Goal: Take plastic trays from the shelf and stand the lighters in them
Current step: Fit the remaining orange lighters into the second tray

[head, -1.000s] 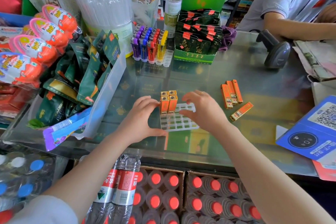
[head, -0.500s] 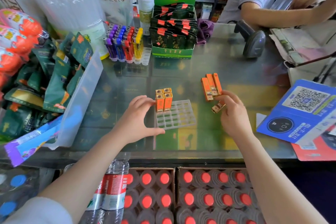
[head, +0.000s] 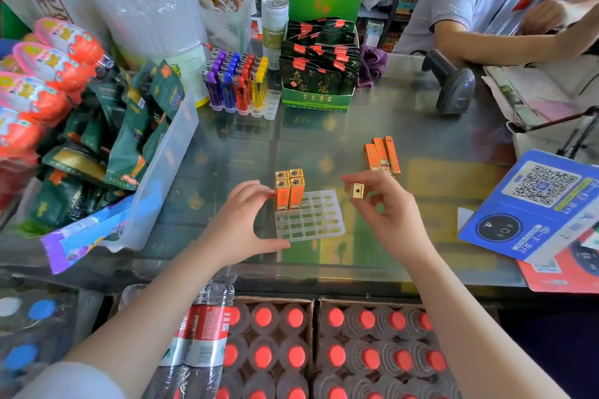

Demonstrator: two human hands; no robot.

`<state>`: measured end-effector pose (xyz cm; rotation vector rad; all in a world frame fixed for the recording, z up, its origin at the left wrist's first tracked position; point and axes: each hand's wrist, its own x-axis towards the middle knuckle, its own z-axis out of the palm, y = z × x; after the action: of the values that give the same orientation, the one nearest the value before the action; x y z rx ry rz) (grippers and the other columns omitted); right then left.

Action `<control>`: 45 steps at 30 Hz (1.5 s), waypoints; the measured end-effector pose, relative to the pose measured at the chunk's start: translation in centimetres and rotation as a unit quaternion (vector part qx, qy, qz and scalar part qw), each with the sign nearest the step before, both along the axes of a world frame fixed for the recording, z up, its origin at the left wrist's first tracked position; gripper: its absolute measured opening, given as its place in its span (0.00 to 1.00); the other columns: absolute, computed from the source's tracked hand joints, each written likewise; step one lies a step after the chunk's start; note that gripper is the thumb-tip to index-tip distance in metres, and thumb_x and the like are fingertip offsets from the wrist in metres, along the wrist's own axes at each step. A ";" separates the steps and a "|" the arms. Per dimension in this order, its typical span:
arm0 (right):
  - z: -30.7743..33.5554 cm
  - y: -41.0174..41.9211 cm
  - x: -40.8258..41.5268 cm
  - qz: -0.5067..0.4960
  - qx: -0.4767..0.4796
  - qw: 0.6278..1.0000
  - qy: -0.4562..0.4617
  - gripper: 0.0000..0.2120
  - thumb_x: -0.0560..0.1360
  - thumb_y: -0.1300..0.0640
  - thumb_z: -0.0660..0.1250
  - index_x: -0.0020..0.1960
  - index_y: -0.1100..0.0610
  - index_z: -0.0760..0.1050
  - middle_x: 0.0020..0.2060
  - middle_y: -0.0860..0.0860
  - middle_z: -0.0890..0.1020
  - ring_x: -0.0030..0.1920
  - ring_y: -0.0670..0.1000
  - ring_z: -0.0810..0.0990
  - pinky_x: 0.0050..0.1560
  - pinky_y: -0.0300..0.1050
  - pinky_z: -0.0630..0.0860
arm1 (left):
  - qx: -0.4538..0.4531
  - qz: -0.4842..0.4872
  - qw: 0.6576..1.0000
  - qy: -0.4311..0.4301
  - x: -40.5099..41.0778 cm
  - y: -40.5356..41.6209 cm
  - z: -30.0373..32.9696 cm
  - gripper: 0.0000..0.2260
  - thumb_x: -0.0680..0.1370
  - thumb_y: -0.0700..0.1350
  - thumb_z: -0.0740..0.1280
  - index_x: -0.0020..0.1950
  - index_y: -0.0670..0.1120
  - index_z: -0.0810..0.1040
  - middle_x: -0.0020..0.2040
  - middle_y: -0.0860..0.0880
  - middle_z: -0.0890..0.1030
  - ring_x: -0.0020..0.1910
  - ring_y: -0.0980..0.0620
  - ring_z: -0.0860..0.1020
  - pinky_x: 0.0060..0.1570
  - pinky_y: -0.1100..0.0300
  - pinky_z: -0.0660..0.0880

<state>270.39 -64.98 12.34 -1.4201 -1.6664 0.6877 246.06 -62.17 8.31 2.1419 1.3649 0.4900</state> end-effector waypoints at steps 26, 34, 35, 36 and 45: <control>0.5 -1.6 -8.8 0.001 -0.085 0.958 0.274 0.06 0.72 0.67 0.67 0.46 0.59 0.72 0.35 0.47 0.83 0.35 0.46 0.81 0.40 0.39 0.78 | 0.023 0.052 0.998 0.005 -1.9 -1.4 0.8 0.34 0.64 0.57 0.75 0.65 0.46 0.68 0.65 0.49 0.69 0.69 0.51 0.58 0.65 0.60 0.54; 1.1 -1.2 -8.4 -0.062 -0.326 0.694 0.639 0.07 0.72 0.57 0.65 0.43 0.62 0.72 0.32 0.53 0.72 0.23 0.42 0.74 0.25 0.29 0.73 | 0.204 0.012 0.971 -0.124 -1.7 -2.3 2.9 0.29 0.69 0.56 0.68 0.66 0.48 0.65 0.58 0.48 0.71 0.58 0.54 0.68 0.59 0.63 0.64; 1.1 -1.2 -8.6 -0.060 -0.340 0.699 0.626 0.06 0.72 0.58 0.64 0.42 0.62 0.73 0.33 0.52 0.71 0.23 0.42 0.73 0.24 0.29 0.72 | 0.245 -0.015 0.962 -0.121 -1.7 -2.1 3.4 0.24 0.71 0.53 0.67 0.65 0.48 0.67 0.55 0.50 0.71 0.54 0.53 0.70 0.56 0.63 0.66; 1.2 -1.2 -8.7 -0.061 -0.348 0.709 0.611 0.05 0.74 0.59 0.63 0.42 0.62 0.73 0.33 0.53 0.71 0.22 0.42 0.72 0.22 0.29 0.71 | 0.277 -0.037 0.953 -0.117 -1.7 -1.9 3.9 0.21 0.72 0.51 0.67 0.63 0.49 0.69 0.53 0.50 0.71 0.51 0.52 0.71 0.54 0.62 0.68; 1.9 -1.4 -8.6 -0.049 -0.392 0.795 0.460 0.09 0.77 0.56 0.62 0.42 0.61 0.73 0.26 0.51 0.76 0.23 0.44 0.73 0.23 0.32 0.71 | 0.274 -0.129 0.946 -0.116 -1.4 -1.9 5.6 0.09 0.73 0.47 0.67 0.49 0.44 0.82 0.41 0.47 0.77 0.40 0.54 0.73 0.43 0.64 0.71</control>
<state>261.77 -66.42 14.20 -1.2910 -0.5073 1.7924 244.67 -64.05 13.95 2.5456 0.8630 1.0744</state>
